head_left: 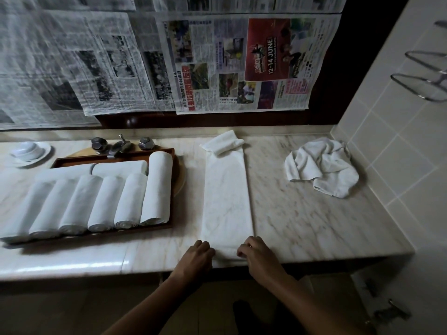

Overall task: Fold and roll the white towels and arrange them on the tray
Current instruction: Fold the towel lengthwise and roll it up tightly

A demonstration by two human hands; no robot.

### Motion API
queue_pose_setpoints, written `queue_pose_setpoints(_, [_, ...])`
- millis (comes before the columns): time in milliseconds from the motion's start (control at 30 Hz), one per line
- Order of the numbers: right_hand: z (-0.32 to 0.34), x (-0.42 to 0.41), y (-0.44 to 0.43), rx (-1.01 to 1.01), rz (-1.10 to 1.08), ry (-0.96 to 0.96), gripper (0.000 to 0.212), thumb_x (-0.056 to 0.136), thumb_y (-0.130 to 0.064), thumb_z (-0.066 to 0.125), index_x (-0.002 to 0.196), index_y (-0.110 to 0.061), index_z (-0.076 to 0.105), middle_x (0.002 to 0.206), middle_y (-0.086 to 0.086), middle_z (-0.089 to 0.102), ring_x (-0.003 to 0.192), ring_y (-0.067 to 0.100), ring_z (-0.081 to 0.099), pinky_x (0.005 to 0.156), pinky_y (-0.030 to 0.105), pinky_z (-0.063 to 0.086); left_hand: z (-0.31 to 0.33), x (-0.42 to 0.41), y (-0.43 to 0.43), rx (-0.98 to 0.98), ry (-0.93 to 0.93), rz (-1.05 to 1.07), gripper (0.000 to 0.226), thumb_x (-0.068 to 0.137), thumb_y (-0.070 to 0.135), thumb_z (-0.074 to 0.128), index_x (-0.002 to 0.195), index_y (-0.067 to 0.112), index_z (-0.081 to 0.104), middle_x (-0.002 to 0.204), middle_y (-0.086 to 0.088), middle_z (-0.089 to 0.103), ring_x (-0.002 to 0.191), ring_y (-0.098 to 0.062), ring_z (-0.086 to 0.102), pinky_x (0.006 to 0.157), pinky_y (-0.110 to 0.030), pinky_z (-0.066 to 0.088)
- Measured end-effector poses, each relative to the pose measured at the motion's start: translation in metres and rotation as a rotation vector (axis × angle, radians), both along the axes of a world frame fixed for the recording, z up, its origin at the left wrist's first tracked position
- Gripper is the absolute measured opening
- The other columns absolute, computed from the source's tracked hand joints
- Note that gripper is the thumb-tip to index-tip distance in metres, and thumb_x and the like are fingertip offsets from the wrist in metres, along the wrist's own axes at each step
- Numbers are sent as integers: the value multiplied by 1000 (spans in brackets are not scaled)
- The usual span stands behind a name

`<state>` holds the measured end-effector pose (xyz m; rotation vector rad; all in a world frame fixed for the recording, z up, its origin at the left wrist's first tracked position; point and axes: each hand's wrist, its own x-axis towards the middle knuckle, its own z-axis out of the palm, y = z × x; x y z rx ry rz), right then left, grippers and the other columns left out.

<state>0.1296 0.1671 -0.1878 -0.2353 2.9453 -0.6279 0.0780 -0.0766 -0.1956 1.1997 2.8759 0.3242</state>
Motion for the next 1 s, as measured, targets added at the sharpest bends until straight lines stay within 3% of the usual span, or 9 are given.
queue_pose_setpoints(33, [-1, 2, 1, 9, 16, 15, 38, 86, 4, 50, 108, -22, 67, 110, -6, 53, 107, 17, 50, 78, 35, 52, -1, 1, -2, -4, 12, -25, 13, 67, 15, 68, 75, 25, 69, 76, 8, 58, 70, -12, 52, 53, -22, 43])
queue_pose_setpoints(133, [-1, 5, 5, 47, 87, 55, 35, 83, -7, 48, 110, -26, 62, 111, -7, 53, 104, 18, 50, 79, 34, 49, -1, 2, -9, -60, 36, -64, 26, 75, 22, 46, 85, 26, 69, 85, 8, 58, 79, -14, 53, 61, -26, 48])
queue_pose_setpoints(267, [4, 3, 6, 93, 134, 50, 35, 81, -11, 52, 111, -29, 56, 113, -7, 53, 102, 20, 50, 79, 35, 46, -1, -4, -15, -99, 23, -91, 31, 74, 23, 48, 99, 25, 67, 99, 6, 57, 88, -16, 52, 71, -29, 51])
queue_pose_setpoints(467, [5, 0, 9, 124, 148, 15, 49, 74, 0, 53, 112, -30, 53, 114, -8, 50, 104, 19, 48, 75, 31, 38, 4, -10, -16, -64, -2, -110, 24, 77, 22, 49, 93, 24, 67, 89, 7, 58, 78, -14, 52, 60, -27, 45])
queue_pose_setpoints(600, [8, -4, 12, 140, 149, 1, 58, 72, 8, 50, 116, -28, 54, 119, -10, 51, 110, 17, 46, 78, 31, 29, 15, -8, -9, 14, -82, -6, 27, 69, 11, 49, 87, 23, 65, 75, 7, 61, 67, -16, 57, 58, -27, 40])
queue_pose_setpoints(700, [9, -6, 17, 100, 116, -52, 50, 81, 7, 52, 116, -29, 55, 119, -13, 53, 112, 14, 46, 85, 33, 34, 18, -6, -9, 153, -251, 148, 24, 78, 6, 55, 96, 17, 67, 84, 1, 68, 77, -20, 62, 67, -30, 45])
queue_pose_setpoints(867, [11, -11, 25, 51, 46, -139, 41, 89, 4, 56, 112, -29, 59, 109, -21, 53, 102, 4, 45, 93, 30, 38, 21, -12, -12, 293, -363, 293, 18, 82, 11, 66, 89, 24, 77, 87, 13, 67, 73, 0, 59, 70, -19, 47])
queue_pose_setpoints(1000, [11, -19, 29, -58, -58, -192, 31, 93, -6, 60, 104, -34, 67, 100, -25, 58, 100, 1, 55, 93, 30, 49, 28, -17, -7, 222, -439, 366, 17, 87, 14, 68, 94, 22, 82, 93, 5, 74, 84, -11, 66, 68, -6, 36])
